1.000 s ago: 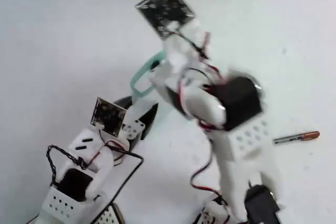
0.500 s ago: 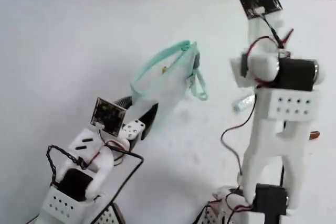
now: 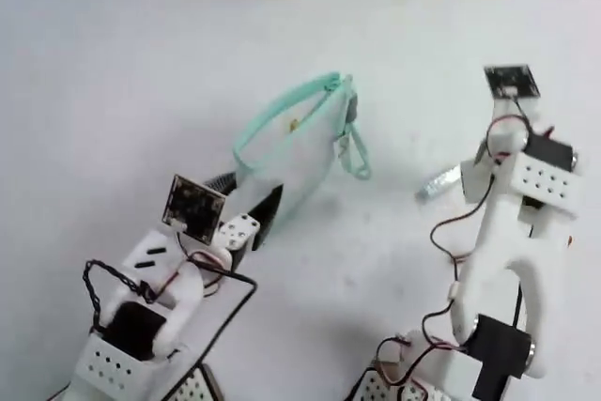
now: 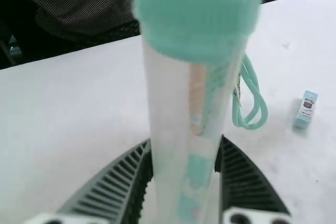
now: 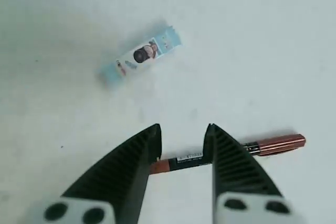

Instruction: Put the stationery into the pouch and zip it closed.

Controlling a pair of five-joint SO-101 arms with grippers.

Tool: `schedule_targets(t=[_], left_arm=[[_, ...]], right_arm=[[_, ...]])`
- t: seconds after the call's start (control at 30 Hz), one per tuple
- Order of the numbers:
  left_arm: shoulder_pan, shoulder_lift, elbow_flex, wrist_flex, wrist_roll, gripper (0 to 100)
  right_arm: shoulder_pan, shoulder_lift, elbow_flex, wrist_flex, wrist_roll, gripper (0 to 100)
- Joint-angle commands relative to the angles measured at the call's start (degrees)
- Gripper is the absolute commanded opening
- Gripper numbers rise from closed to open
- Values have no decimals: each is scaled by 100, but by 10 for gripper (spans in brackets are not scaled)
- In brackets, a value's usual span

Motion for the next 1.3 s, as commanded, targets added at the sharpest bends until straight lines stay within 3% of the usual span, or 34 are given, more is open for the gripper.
schedule_targets(t=[0.0, 0.2, 0.47, 0.6, 0.8, 1.1, 1.27], left_arm=[[-48, -84, -273, -79, 44, 194], [-48, -84, -273, -123, 44, 165], [-48, -84, -273, -123, 44, 165], [-31, -84, -273, -105, 44, 165], [-4, -84, -273, -114, 44, 165], [-4, -84, -273, -114, 44, 165], [-4, -84, -273, -114, 44, 165]], right_arm=[[462, -57, 360, -734, 70, 137], [708, -4, 536, -1244, 70, 138], [-321, 84, 527, -1305, -26, 138], [-549, 400, 290, -1156, -598, 145], [-919, 1455, -580, -752, -2110, 314], [-919, 3662, -2382, -418, -3033, 236], [-664, 4585, -3736, 409, -3033, 9]])
